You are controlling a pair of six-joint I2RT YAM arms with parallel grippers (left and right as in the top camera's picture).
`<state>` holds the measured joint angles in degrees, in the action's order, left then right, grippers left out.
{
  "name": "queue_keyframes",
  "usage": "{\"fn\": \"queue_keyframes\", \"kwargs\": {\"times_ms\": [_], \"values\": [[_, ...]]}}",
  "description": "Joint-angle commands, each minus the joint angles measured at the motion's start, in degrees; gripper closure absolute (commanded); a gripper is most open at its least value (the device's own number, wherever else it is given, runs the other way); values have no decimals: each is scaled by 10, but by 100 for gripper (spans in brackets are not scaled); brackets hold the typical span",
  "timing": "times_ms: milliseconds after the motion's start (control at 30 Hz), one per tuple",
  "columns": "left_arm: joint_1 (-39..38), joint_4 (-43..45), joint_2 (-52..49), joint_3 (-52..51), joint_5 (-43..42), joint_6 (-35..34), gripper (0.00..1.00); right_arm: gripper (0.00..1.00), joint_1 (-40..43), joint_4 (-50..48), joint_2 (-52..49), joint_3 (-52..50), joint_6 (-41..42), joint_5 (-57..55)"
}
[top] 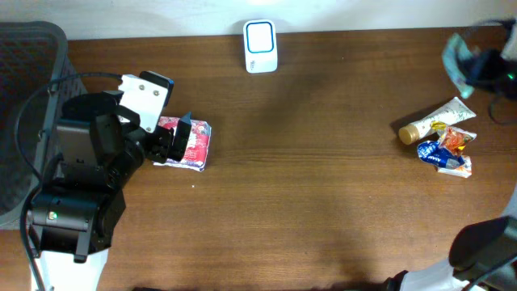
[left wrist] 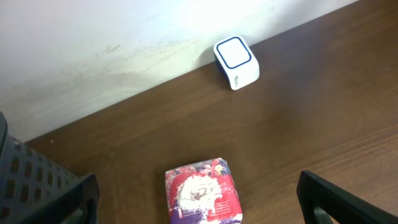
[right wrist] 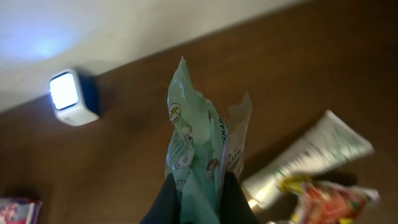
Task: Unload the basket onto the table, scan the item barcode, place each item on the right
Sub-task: 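Carry the green pack right and drop it by the other items, then move the right gripper to the red-purple floral pack and grasp it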
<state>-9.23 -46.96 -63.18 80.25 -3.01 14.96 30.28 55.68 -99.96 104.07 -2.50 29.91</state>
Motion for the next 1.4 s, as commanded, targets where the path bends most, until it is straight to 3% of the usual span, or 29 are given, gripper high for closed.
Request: {"fn": "queue_keyframes", "kwargs": {"times_ms": [0,100,233,267,367,433,567,667,767,867,1000,1200,1367], "values": [[0,-1,2,4,-9,-8,1,96,78,-7,-33,-83,4,28],[0,-1,2,4,-8,-8,1,96,118,-90,-76,-212,42,24],[0,-1,2,4,-8,-8,1,96,113,-121,-99,-253,47,24],[0,-1,2,4,-8,-8,1,70,110,-120,-98,-251,48,25],[0,-1,2,4,-8,-8,1,16,109,-70,-86,-209,49,74],[0,-1,2,4,-8,-8,1,12,106,-26,-59,-160,47,73],[0,-1,2,4,-6,-8,1,11,62,81,44,-10,23,40],[0,-5,9,4,-6,-8,1,2,-43,98,118,21,13,-15],[0,-7,48,4,24,-14,1,1,-189,117,126,20,-40,-17],[1,-35,87,4,115,-41,1,2,-310,118,84,19,-54,-17],[11,-54,143,4,134,-43,1,6,-466,80,-42,19,-69,-21],[18,-83,161,4,133,-42,1,10,-586,-44,-225,19,7,3],[18,-83,161,4,133,-42,1,16,-633,-145,-291,19,75,13]]}}
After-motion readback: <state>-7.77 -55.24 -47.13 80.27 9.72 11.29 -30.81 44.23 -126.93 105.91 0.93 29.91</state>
